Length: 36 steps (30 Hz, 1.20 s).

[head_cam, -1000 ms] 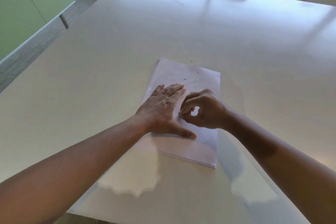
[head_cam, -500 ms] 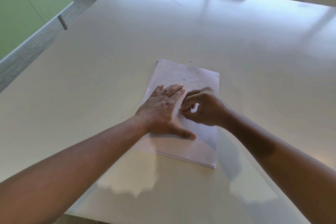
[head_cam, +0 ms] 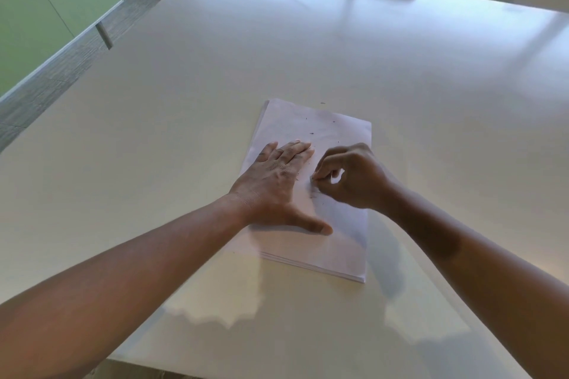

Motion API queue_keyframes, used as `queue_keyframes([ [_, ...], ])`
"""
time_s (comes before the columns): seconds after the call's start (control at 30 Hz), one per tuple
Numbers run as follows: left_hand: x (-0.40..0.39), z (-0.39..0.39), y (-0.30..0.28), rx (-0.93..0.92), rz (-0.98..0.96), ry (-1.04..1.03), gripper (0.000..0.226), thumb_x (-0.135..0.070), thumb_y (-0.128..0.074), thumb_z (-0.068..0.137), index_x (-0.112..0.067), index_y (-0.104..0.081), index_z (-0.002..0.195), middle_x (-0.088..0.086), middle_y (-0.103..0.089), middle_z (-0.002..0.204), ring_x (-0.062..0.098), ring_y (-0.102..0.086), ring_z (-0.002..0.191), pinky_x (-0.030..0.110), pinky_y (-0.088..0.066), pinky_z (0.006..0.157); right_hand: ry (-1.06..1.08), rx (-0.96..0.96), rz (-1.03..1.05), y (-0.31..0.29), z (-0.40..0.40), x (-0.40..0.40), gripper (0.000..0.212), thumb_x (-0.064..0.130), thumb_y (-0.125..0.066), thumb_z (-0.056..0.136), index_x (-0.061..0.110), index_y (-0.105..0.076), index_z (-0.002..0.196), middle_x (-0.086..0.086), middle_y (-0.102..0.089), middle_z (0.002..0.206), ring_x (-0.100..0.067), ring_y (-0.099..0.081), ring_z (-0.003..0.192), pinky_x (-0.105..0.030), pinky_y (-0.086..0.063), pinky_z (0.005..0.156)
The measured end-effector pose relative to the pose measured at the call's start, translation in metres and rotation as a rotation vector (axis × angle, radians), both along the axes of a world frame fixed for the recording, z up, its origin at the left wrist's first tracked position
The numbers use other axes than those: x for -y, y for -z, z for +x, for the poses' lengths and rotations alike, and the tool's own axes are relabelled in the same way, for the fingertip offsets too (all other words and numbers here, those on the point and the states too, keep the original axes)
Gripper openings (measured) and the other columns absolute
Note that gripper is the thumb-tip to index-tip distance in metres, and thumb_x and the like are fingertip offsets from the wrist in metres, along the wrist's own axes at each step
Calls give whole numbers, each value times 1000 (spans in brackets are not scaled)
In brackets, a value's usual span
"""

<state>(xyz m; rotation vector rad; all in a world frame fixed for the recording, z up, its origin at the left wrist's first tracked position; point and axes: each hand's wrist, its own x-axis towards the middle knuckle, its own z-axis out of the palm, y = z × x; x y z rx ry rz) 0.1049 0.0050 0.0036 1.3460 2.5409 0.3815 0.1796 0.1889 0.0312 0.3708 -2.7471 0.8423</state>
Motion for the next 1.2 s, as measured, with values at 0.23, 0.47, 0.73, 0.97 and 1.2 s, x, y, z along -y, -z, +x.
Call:
queue_keyframes([
  [0.23, -1, 0, -1, -1, 5, -1, 153, -106, -50, 49, -18, -4, 165, -8, 1, 173, 2, 14, 155, 39, 11, 127, -83, 49, -18, -2, 10, 7, 12, 1, -82, 69, 10, -75, 66, -1, -70, 68, -8, -60, 56, -21, -51, 58],
  [0.47, 0, 0, 0, -2, -3, -6, 154, -108, -46, 47, -18, -3, 165, -9, 2, 173, 1, 15, 155, 39, 12, 127, 14, 6, -5, -2, -1, -2, 11, -1, -81, 67, 9, -76, 66, -1, -70, 67, -13, -62, 55, -27, -53, 56],
  [0.73, -2, -1, 0, -4, -19, 6, 151, -106, -47, 48, -21, -2, 165, -9, 4, 172, 3, 16, 155, 39, 13, 127, -120, 97, -33, -2, 17, 9, 13, 1, -82, 68, 11, -75, 66, 1, -70, 69, -4, -56, 55, -14, -47, 58],
  [0.97, -2, -2, 1, -14, -18, 3, 153, -109, -41, 45, -22, -2, 165, -9, 4, 173, 3, 16, 155, 41, 10, 127, 71, 9, -5, -1, -4, -8, 11, 0, -81, 67, 10, -75, 65, 0, -69, 67, -15, -62, 55, -35, -53, 56],
  [1.2, -3, -2, 2, -15, -33, 5, 148, -107, -46, 49, -26, 0, 164, -9, 6, 172, 4, 18, 155, 41, 12, 127, -122, 118, -40, -1, 19, 6, 8, 6, -83, 70, 11, -76, 69, 0, -72, 71, -3, -59, 57, -17, -51, 60],
])
